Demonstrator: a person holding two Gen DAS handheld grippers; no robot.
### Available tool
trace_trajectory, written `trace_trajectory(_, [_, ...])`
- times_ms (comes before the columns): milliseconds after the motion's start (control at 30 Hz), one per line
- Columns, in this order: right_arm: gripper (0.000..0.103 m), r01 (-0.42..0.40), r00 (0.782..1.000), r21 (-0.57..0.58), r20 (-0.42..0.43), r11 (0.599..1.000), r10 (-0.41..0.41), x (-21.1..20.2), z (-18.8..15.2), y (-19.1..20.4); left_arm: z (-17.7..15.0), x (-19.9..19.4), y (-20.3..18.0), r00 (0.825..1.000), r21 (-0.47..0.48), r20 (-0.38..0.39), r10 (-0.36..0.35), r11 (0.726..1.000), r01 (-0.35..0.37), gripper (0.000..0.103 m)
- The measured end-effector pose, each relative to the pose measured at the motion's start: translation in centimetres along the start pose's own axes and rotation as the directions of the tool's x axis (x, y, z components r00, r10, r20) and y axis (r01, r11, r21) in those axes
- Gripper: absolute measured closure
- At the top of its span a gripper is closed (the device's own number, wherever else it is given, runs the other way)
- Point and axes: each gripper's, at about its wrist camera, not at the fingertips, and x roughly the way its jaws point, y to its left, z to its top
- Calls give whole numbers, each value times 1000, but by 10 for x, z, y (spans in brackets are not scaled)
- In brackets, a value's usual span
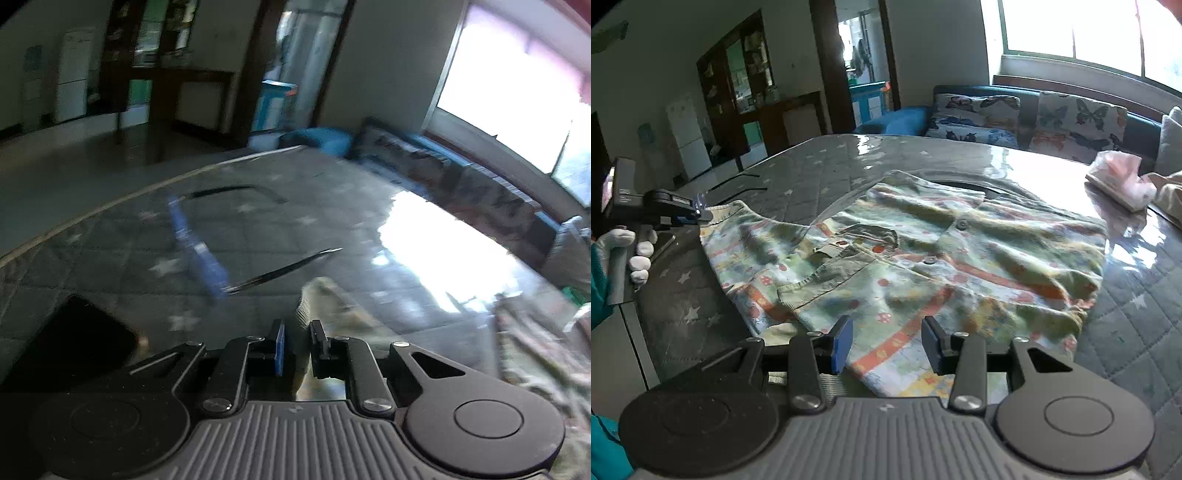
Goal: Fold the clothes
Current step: 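Grasp the opposite shirt side edge with the left gripper, then lift and fold the held side over the shirt center with the left gripper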
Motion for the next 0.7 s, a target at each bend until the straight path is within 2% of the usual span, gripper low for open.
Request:
trace_trajectory(133, [62, 14, 1000, 27, 13, 1000, -14, -4, -4, -6, 3, -26, -29, 990, 24, 18, -139, 990, 138, 90])
trace_trajectory(267, [62, 22, 999, 50, 31, 998, -24, -10, -7, -13, 5, -50, -72, 958, 79, 5, -287, 955, 286, 90])
trace_trajectory(367, [62, 31, 998, 71, 47, 997, -34, -15, -10, -20, 5, -64, -107, 919, 115, -21, -394, 912, 393, 91])
trace_trajectory(500, [62, 47, 996, 100, 64, 994, -54, -22, -15, -29, -3, -75, -152, 856, 153, -76, -511, 843, 516, 91])
trace_trajectory(567, [62, 55, 995, 113, 71, 992, -63, -27, -18, -33, -9, -79, -173, 823, 170, -107, -558, 805, 568, 91])
trace_trajectory(700, [62, 77, 992, 136, 84, 988, -89, -37, -24, -42, -24, -82, -208, 773, 196, -170, -611, 748, 634, 91])
